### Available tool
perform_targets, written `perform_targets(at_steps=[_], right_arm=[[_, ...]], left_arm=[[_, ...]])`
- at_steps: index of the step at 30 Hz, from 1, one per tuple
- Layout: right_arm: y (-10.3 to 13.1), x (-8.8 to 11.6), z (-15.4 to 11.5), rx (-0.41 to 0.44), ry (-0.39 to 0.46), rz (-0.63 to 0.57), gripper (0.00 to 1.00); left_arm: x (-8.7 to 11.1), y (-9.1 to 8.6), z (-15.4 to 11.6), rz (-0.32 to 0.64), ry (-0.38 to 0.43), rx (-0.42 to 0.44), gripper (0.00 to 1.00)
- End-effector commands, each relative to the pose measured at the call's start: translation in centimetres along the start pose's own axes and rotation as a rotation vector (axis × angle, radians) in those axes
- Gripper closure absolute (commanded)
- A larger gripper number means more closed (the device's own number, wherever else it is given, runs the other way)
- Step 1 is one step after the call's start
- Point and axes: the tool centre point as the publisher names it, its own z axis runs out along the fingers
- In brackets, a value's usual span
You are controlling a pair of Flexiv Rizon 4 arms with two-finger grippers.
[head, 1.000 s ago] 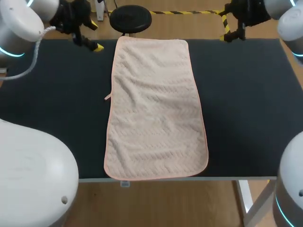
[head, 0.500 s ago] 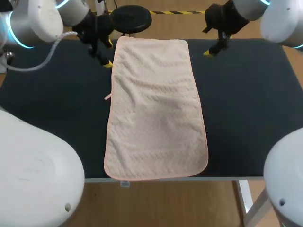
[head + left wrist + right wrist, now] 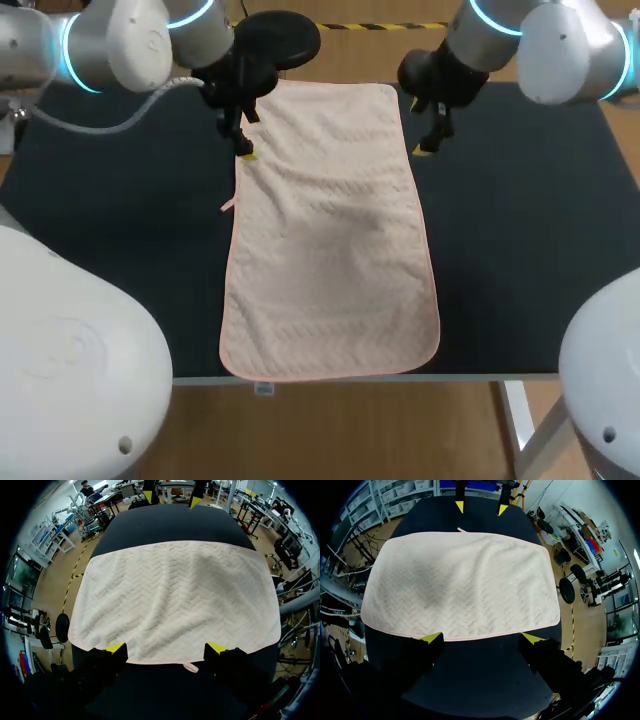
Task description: Fold the towel
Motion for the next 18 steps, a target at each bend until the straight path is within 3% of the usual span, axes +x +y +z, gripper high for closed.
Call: perform_targets(at_steps=[1,2,17,18], right_arm=[[0.27,-0.44,0.94,0.012,0.03,-0.04,0.0],[0.25,-0.5,0.55,-0.016,0.024,-0.034,0.0],[0.25,-0.5,0.55,-0.016,0.024,-0.034,0.0],[0.18,-0.59,1.37,0.016,0.036,-0.021,0.0]], left_arm=[[-0.62,0.12,1.61,0.004,0.019,-0.017,0.0],[-0.68,0.18,1.74,-0.009,0.03,-0.011,0.0],[-0.67,0.14,1.49,0.008,0.015,-0.031,0.0],[-0.65,0.13,1.54,0.017,0.011,-0.037,0.0]])
